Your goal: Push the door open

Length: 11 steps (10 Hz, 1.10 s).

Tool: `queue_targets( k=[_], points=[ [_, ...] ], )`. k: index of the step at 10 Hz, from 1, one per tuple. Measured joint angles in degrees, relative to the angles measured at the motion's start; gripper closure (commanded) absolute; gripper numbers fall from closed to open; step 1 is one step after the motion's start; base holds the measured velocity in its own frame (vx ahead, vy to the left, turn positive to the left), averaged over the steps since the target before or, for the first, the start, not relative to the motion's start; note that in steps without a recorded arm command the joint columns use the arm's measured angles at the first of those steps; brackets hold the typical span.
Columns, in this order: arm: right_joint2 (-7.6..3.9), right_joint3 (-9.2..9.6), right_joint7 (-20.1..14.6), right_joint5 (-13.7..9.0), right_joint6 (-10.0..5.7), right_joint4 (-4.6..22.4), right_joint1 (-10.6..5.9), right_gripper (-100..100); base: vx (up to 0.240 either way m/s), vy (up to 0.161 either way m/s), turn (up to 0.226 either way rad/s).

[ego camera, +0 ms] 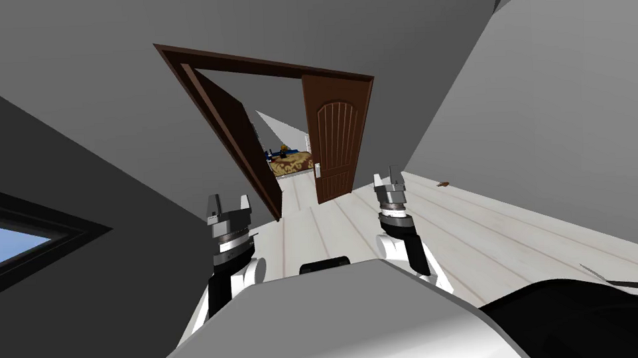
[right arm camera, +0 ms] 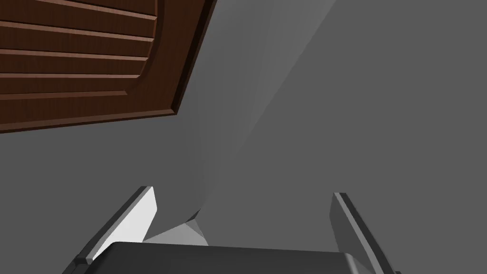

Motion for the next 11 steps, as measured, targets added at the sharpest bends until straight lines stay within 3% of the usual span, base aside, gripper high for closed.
queue_targets(
  k=[6,11],
  points=[
    [-0.54,1.38,-0.27,0.08,-0.03,7.25,-3.85,-100,0.107,-0.005,-0.003],
    [-1.26,2.14,-0.86,-0.15,0.57,14.24,-8.02,-100,0.092,-0.015,-0.007]
  ],
)
